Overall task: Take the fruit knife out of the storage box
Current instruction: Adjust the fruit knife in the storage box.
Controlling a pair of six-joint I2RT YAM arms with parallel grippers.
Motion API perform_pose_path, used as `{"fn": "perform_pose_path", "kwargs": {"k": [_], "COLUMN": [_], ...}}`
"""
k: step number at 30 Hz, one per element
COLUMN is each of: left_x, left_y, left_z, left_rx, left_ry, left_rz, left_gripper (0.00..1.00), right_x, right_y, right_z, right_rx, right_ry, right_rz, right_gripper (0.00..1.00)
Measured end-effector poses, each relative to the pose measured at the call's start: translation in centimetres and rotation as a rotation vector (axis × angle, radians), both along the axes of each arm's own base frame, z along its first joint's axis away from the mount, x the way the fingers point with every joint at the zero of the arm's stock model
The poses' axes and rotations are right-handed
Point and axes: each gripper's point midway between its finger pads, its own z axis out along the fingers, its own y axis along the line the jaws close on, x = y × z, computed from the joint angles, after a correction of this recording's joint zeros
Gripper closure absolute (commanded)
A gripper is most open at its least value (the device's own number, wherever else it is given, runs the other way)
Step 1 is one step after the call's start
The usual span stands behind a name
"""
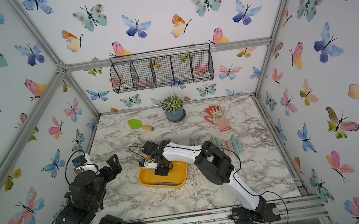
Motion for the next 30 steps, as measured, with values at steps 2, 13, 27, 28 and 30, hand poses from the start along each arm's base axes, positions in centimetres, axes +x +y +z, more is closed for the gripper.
{"fn": "perform_pose_path", "kwargs": {"k": [2, 13, 27, 28, 30], "left_x": [0.0, 0.0, 0.0, 0.0, 0.0], "left_y": [0.0, 0.0, 0.0, 0.0, 0.0], "left_z": [0.0, 0.0, 0.0, 0.0, 0.0], "left_rx": [0.0, -0.001, -0.001, -0.001, -0.001], "left_ry": [-0.001, -0.001, -0.002, -0.002, -0.002], "left_rz": [0.0, 0.0, 0.0, 0.0, 0.0], "left_gripper": [0.02, 0.02, 0.02, 0.02, 0.01], "right_x": [-0.1, -0.1, 0.6, 0.6, 0.5], "right_y": [-0.7, -1.7, -0.4, -0.4, -0.5], "right_z": [0.0, 0.2, 0.1, 0.1, 0.1], "right_rx": [-0.016, -0.034, -0.038, -0.039, -0.043], "right_ry": [-0.004, -0.012, -0.005, -0.005, -0.002], "right_rz": [-0.023, -0.082, -0.081, -0.082, -0.084], "right_gripper": [0.7, 0.51, 0.51, 0.52, 0.53]}}
